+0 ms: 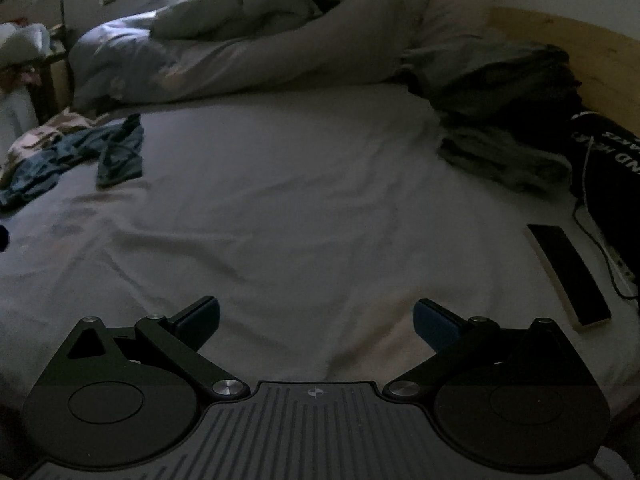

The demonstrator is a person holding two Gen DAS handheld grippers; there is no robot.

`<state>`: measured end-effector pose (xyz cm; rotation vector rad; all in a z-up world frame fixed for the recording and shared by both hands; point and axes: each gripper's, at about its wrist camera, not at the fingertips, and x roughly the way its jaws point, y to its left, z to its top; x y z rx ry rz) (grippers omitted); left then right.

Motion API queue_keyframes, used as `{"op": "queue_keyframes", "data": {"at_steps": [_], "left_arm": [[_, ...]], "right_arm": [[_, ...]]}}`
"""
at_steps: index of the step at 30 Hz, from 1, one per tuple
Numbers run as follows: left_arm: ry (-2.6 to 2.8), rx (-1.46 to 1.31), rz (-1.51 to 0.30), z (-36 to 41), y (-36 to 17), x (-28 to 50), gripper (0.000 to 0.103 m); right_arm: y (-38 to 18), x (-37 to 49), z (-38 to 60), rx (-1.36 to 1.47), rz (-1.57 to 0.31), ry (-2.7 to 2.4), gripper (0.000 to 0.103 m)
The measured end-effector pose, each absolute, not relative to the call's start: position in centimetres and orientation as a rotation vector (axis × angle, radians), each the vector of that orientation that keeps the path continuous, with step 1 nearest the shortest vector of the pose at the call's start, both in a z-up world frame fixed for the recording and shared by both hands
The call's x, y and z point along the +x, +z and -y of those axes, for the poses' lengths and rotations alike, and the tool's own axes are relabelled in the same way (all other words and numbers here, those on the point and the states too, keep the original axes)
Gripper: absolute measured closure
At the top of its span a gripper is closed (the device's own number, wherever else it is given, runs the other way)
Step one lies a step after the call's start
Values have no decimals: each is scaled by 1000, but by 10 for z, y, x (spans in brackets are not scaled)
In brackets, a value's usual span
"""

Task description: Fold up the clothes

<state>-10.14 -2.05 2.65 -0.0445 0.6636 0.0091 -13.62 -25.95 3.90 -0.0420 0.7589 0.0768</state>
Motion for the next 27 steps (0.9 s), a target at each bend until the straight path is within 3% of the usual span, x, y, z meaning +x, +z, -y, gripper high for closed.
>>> {"op": "queue_keyframes", "data": {"at_steps": [27], "left_arm": [[-13,-22,-735,22,13,-107,0]], "right_arm": [[41,-147,241,-60,-769,115,0]]}}
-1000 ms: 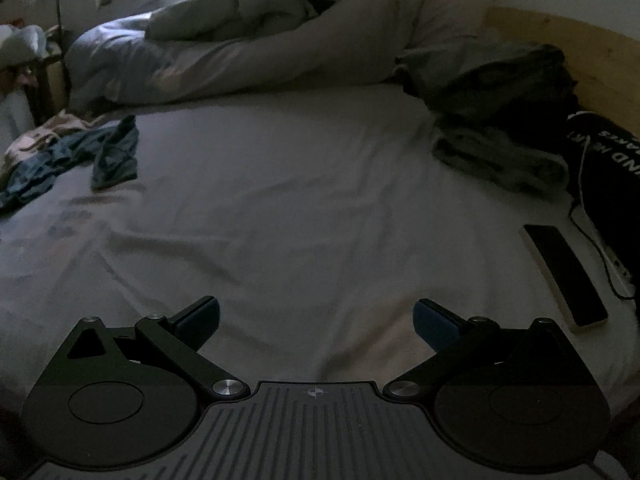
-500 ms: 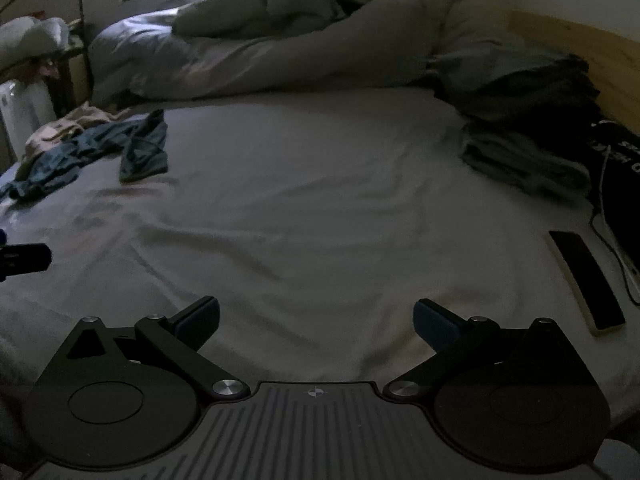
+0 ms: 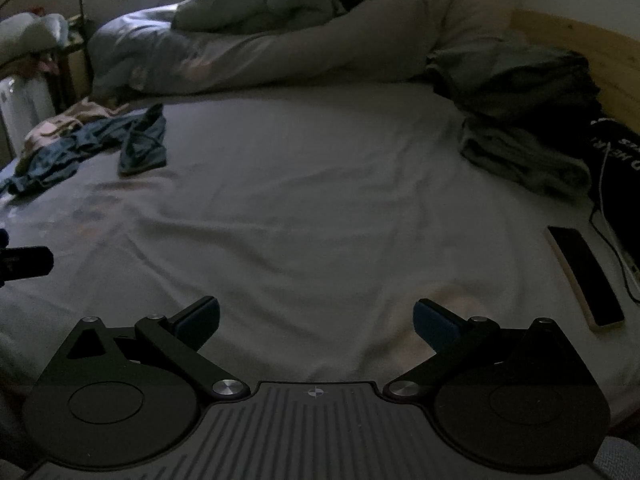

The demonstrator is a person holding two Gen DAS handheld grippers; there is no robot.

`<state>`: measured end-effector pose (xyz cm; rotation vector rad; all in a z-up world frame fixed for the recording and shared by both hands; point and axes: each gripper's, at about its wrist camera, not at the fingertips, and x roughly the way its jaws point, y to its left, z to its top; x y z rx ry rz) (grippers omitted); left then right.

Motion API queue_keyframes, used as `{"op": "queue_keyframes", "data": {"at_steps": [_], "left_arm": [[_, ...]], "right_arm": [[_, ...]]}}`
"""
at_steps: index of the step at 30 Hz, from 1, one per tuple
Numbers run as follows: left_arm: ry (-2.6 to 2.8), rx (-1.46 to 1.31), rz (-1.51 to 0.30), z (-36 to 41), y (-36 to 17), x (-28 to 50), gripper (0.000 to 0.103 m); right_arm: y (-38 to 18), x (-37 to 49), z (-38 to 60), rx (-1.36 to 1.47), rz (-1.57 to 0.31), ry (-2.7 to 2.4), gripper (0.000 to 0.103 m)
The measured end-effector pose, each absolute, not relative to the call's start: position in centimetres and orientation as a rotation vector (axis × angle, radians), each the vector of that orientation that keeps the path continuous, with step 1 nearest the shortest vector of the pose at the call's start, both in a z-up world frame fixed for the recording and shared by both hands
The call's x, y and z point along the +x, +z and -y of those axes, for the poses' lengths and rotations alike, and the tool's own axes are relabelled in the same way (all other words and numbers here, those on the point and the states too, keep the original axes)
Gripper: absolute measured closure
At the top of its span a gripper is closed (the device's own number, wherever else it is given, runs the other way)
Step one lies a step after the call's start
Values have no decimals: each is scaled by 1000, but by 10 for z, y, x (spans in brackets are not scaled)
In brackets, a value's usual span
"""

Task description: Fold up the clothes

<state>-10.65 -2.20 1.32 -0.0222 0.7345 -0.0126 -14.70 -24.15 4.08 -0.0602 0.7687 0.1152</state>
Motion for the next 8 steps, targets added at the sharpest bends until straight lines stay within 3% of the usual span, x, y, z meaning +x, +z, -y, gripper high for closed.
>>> {"op": "queue_keyframes", "data": {"at_steps": [8], "left_arm": [[-2,-21,-730,21,14,-106,0]], "right_arm": [[41,-146,243,-52,-764,106,0]]}}
